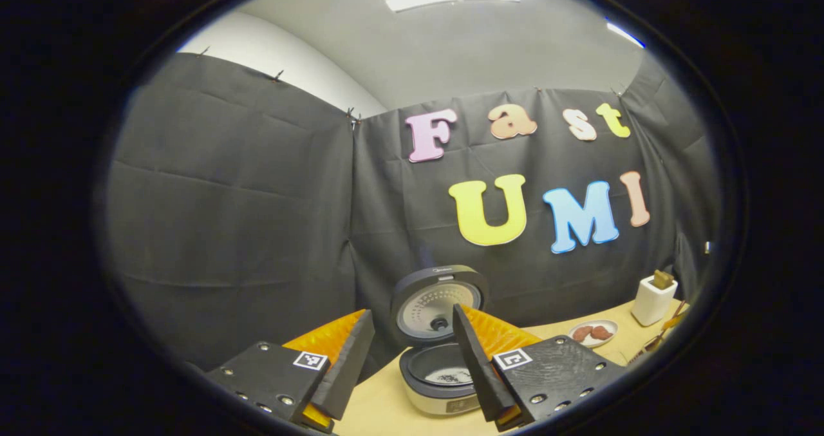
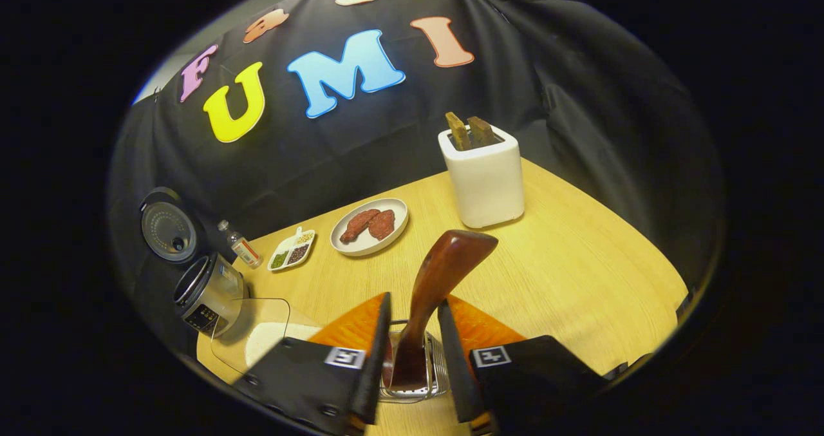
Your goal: Close the left gripper, press the button to open the rice cooker; take a wooden spoon from the chopstick holder with the right hand, scoop a spoonful of rice and pour it into the rice cooker, then put the wooden spoon back into the chopstick holder.
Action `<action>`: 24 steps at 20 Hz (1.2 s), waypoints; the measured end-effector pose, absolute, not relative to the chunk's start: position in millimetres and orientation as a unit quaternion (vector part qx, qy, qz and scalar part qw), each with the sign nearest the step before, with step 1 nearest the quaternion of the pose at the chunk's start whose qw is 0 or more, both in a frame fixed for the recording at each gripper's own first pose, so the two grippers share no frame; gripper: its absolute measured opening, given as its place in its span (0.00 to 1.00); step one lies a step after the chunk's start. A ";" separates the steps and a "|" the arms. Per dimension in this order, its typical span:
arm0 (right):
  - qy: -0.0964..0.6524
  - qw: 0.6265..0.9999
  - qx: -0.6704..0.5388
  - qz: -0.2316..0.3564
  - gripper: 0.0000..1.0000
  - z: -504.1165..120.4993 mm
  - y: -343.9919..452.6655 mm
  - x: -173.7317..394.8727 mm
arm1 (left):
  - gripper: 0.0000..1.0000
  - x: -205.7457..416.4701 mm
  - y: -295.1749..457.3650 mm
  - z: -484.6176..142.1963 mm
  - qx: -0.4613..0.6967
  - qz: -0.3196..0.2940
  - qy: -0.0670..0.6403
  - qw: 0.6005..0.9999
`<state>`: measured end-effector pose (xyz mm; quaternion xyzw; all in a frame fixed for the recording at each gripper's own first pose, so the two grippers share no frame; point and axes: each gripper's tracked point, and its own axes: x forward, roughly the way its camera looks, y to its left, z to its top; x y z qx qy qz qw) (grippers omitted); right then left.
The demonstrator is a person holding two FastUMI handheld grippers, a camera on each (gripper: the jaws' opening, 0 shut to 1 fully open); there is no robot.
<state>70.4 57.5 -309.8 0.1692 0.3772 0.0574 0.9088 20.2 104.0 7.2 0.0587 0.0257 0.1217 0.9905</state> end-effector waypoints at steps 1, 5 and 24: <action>0.383 0.904 0.180 0.062 0.35 -307.2 60.8 67.4 | 0.77 20.0 104.9 6.7 0.059 0.122 0.026 0.990; 0.396 0.894 0.202 0.052 0.15 -309.8 65.6 64.9 | 0.77 23.1 109.9 3.5 0.056 0.123 0.028 0.990; 0.228 0.968 -0.008 0.100 0.08 -170.8 137.2 85.1 | 0.79 57.3 142.5 -25.7 0.026 0.114 0.039 0.992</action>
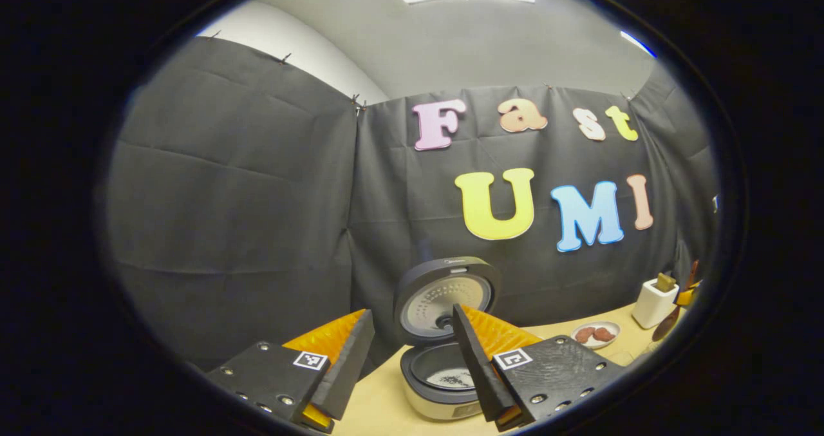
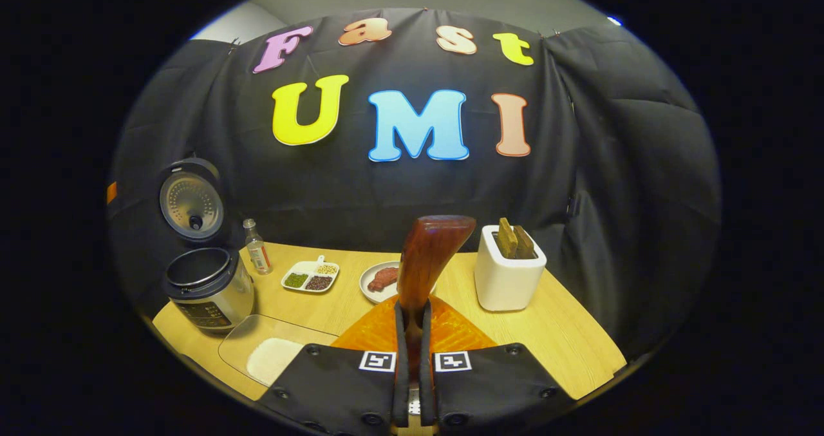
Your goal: Close the left gripper, press the button to open the rice cooker; take a wooden spoon from the chopstick holder with the right hand, scoop a spoonful of rice and pour it into the rice cooker, then put the wooden spoon back into the chopstick holder.
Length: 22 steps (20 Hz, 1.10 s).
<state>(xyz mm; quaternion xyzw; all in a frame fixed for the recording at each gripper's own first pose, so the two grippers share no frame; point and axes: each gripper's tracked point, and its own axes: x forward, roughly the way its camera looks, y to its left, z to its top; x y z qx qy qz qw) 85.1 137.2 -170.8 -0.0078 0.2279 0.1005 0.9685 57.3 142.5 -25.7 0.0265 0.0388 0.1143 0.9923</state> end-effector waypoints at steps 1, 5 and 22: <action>0.223 0.969 -0.012 0.105 0.08 -167.9 145.2 84.8 | 0.79 58.5 147.4 -27.9 0.025 0.115 0.040 0.992; 0.202 0.971 -0.013 0.124 0.08 -157.4 180.0 81.0 | 0.77 65.8 160.8 -34.1 0.023 0.111 0.042 0.993; 0.240 0.945 -0.067 0.212 0.08 -237.2 302.9 52.9 | 0.78 59.6 225.6 -63.2 0.025 0.136 0.060 0.988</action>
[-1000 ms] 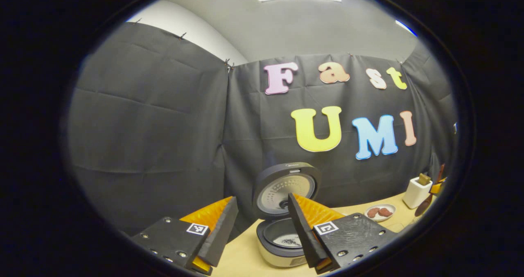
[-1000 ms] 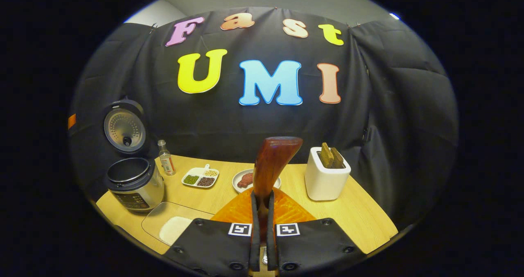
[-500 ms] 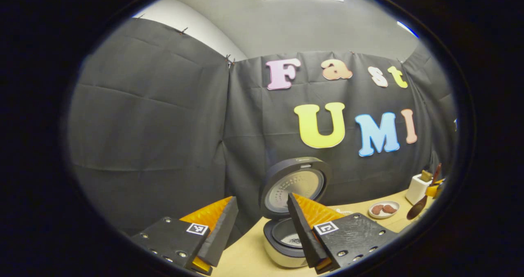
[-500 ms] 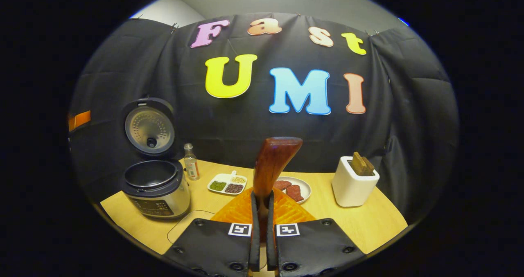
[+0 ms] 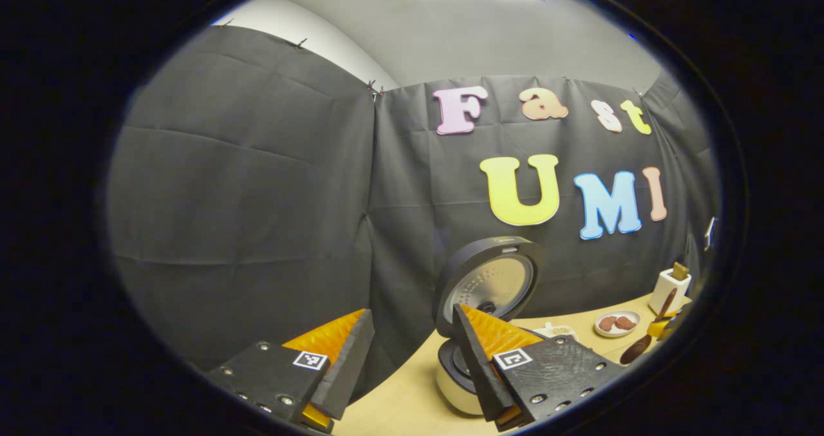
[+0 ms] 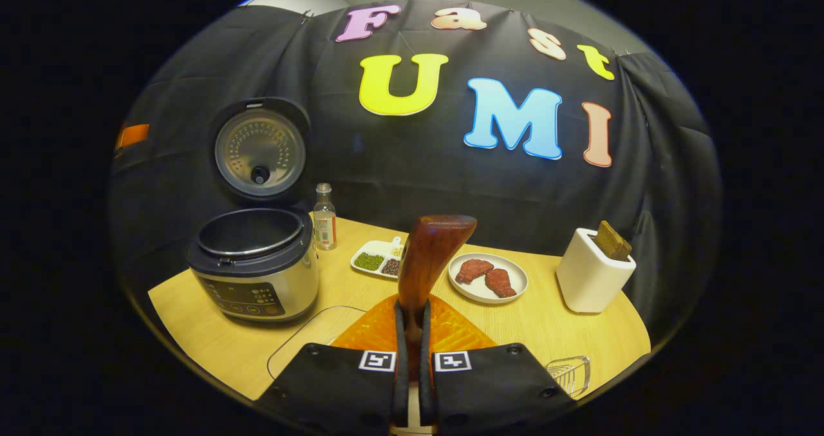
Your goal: Close the left gripper, press the button to open the rice cooker; take a wooden spoon from the chopstick holder with the right hand, scoop a spoonful of rice and pour it into the rice cooker, then put the wooden spoon back into the chopstick holder.
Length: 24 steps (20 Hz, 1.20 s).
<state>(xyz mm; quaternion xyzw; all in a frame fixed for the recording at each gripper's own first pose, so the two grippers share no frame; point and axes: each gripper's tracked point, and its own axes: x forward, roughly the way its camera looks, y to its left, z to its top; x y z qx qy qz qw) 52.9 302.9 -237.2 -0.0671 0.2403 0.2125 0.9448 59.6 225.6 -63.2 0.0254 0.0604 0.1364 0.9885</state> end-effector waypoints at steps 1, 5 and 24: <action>0.243 0.944 -0.073 0.212 0.08 -242.8 303.5 53.6 | 0.78 56.8 229.5 -64.7 0.026 0.140 0.061 0.988; 0.252 0.940 -0.085 0.215 0.08 -259.3 309.6 51.4 | 0.79 49.2 238.0 -65.9 0.032 0.148 0.065 0.986; 0.370 0.885 0.159 0.233 0.08 -271.1 335.3 7.0 | 0.79 50.9 214.0 -60.6 0.022 0.128 0.059 0.990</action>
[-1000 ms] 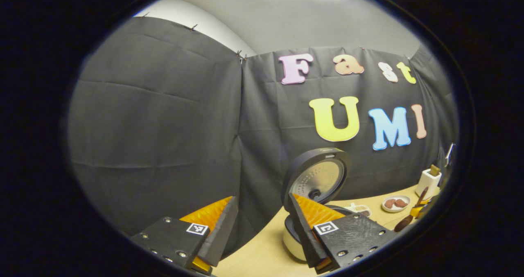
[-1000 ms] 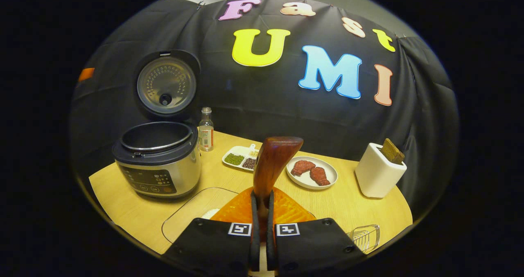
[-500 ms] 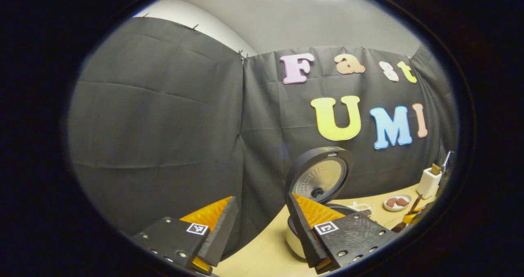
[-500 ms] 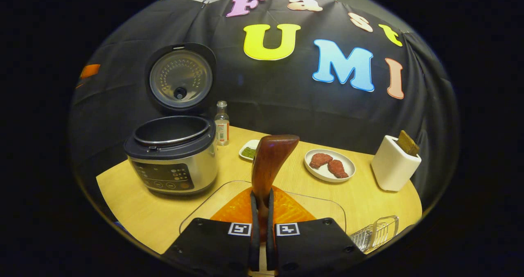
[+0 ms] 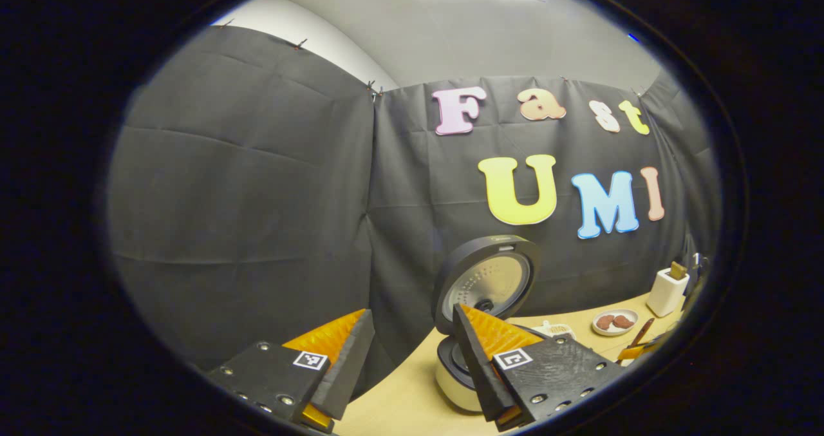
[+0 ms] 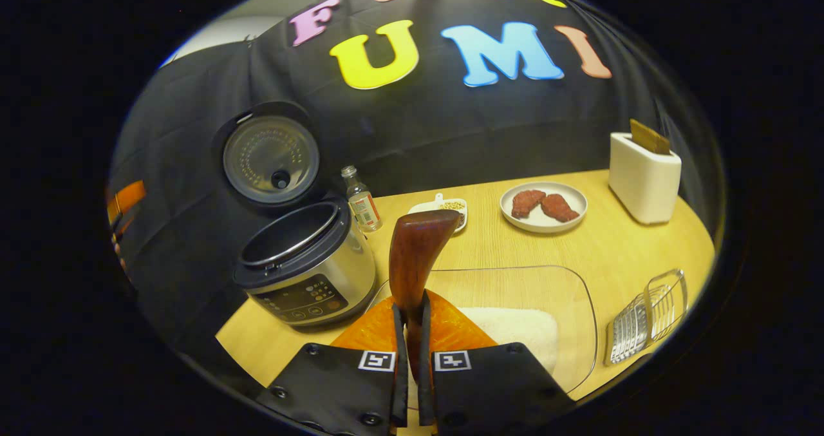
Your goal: Close the left gripper, press the button to open the rice cooker; take a wooden spoon from the chopstick holder with the right hand, scoop a spoonful of rice and pour it into the rice cooker, then put the wooden spoon back into the chopstick holder.
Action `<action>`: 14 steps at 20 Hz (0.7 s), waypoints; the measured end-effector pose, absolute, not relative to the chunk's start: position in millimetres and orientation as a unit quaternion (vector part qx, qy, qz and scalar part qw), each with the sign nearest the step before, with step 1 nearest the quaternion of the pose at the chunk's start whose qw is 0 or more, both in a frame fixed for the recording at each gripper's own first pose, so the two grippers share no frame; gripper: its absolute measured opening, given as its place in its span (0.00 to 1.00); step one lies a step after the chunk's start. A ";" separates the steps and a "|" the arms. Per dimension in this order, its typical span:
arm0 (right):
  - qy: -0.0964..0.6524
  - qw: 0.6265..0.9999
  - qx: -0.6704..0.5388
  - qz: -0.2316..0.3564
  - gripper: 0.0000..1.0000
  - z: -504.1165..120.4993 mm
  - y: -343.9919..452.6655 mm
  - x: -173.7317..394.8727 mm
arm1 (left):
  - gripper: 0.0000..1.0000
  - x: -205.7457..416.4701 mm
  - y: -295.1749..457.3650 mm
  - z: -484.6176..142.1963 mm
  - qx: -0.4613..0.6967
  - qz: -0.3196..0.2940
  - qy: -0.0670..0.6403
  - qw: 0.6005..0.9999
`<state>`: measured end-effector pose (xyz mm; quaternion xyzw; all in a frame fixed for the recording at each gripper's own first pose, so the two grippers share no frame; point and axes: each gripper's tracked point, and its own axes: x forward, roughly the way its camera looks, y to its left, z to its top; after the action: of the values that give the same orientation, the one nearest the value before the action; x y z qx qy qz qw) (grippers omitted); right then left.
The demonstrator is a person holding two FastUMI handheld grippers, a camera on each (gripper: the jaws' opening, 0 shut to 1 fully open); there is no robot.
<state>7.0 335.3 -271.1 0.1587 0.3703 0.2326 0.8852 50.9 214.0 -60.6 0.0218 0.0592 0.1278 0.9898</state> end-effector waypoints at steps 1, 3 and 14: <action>0.382 0.878 0.188 0.219 0.08 -274.0 329.0 9.5 | 0.79 50.1 213.3 -59.6 0.022 0.128 0.058 0.990; 0.404 0.861 0.242 0.193 0.08 -280.0 316.2 15.7 | 0.80 48.1 211.7 -54.2 0.026 0.128 0.055 0.990; 0.422 0.796 0.411 0.137 0.08 -269.9 269.4 28.5 | 0.77 53.6 188.8 -37.4 0.038 0.113 0.045 0.992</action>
<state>28.5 269.4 -269.9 0.4112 0.4218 0.1365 0.7965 53.6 188.8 -37.4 0.0376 0.0452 0.1128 0.9919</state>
